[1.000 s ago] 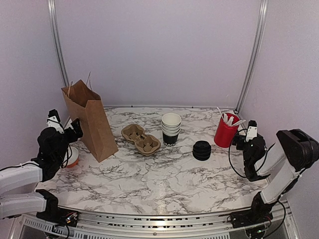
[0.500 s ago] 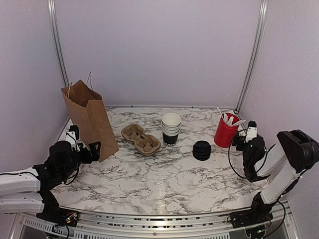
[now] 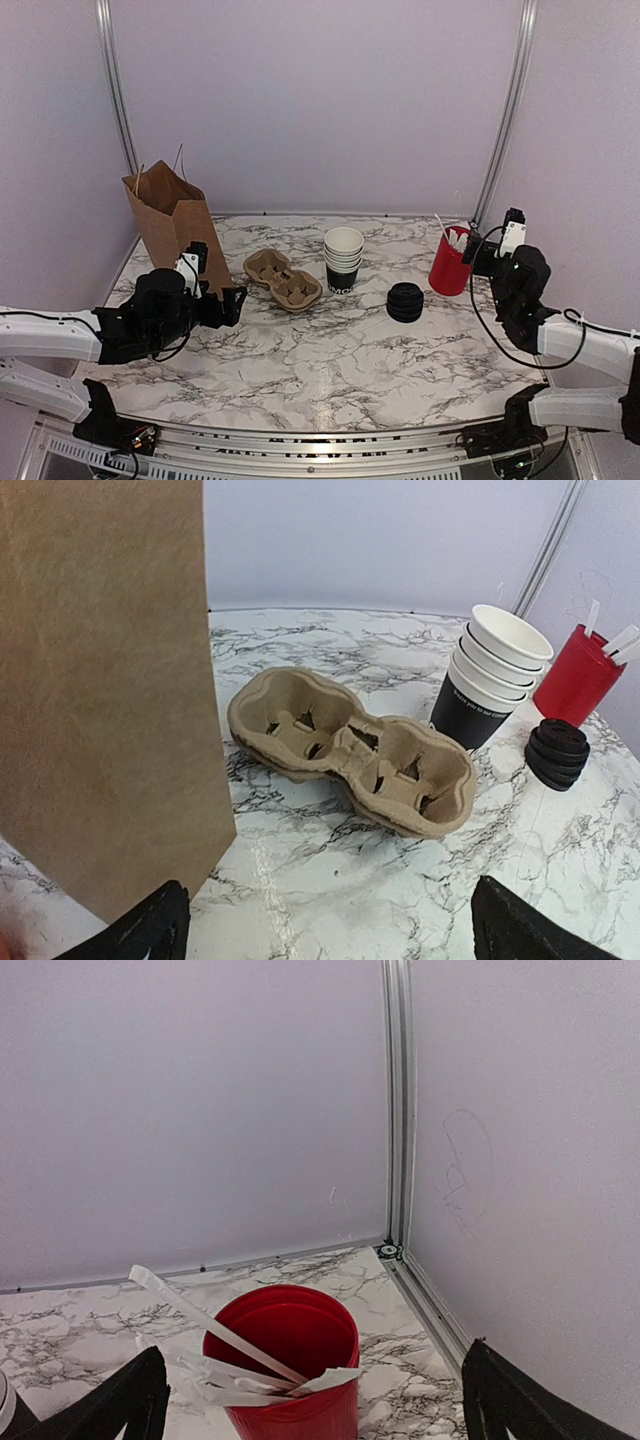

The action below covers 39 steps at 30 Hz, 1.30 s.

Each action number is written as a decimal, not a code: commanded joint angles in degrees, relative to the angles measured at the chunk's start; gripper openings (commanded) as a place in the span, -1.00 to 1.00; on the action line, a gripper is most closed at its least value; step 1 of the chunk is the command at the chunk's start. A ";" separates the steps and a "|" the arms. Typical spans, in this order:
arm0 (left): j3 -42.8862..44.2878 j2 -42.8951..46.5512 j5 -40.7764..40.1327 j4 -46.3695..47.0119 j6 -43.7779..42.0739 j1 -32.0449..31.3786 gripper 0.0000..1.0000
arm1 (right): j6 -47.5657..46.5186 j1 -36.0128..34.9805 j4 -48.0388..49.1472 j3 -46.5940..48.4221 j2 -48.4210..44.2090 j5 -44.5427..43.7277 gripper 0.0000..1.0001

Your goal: Pack the takeout coffee

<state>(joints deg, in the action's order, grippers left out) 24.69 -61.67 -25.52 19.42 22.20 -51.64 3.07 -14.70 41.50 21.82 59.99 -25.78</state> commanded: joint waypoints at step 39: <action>12.00 -3.71 -9.95 -16.23 11.31 0.92 0.98 | 33.47 -45.87 -78.80 43.65 17.35 -23.85 1.00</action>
<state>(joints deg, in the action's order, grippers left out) 35.20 -64.66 -33.87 5.48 31.18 -50.72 35.07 -60.27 -34.15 61.71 77.28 -48.88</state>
